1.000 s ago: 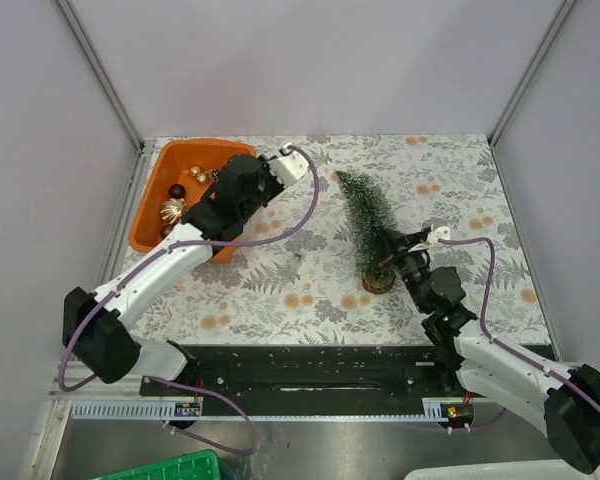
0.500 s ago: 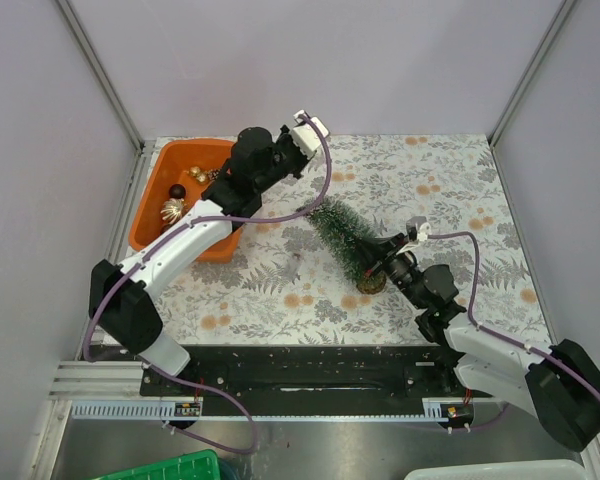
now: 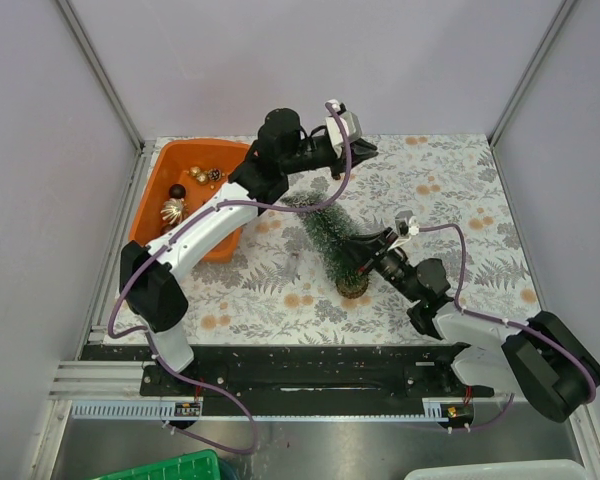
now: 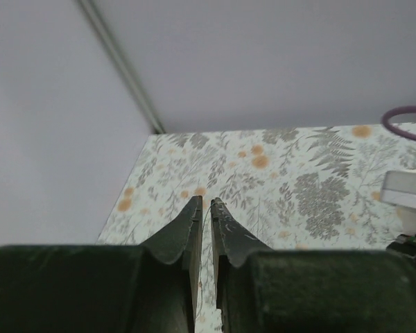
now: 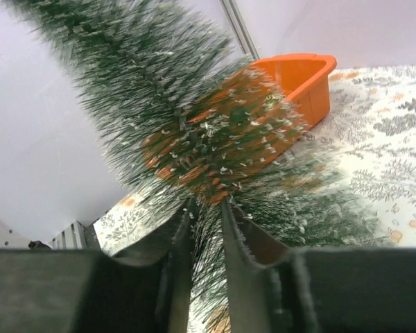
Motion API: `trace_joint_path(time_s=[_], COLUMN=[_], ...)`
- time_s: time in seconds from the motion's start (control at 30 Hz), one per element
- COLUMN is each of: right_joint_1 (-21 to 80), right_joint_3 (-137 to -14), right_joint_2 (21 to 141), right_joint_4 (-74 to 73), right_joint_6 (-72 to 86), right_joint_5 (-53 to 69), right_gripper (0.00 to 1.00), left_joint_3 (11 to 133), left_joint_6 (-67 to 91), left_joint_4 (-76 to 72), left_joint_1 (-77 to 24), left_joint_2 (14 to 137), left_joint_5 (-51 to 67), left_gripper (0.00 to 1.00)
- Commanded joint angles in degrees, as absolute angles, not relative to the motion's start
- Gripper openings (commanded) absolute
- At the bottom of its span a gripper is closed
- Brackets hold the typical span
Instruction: Decorate the small christmas tree
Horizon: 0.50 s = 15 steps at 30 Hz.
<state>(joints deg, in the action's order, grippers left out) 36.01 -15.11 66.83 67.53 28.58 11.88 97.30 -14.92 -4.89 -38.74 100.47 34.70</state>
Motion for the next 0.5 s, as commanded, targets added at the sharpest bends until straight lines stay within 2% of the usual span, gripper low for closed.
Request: trace_joint_path(time_s=[0.0, 0.23, 0.33, 0.47], right_joint_1=[36.39, 36.39, 36.30, 36.21], right_joint_3=[-16.35, -13.98, -13.54, -14.50], right_joint_2=[64.88, 48.80, 38.98, 29.20], right_joint_4=[70.76, 54.78, 46.52, 36.67], right_joint_6=[28.66, 24.96, 23.47, 19.52], right_joint_5=[13.45, 7.13, 3.62, -6.83], right_gripper=[0.37, 0.55, 0.59, 0.59], left_joint_3=[102.83, 100.81, 101.25, 102.74], left_joint_6=[-14.94, -16.08, -16.08, -16.00], left_joint_4=[-6.25, -3.16, -3.08, -2.90], left_joint_1=[-39.55, -41.13, -41.83, -42.45], left_joint_2=[101.16, 100.90, 101.51, 102.39], left_joint_5=[46.04, 52.03, 52.56, 52.73], left_gripper=[0.14, 0.13, 0.12, 0.12])
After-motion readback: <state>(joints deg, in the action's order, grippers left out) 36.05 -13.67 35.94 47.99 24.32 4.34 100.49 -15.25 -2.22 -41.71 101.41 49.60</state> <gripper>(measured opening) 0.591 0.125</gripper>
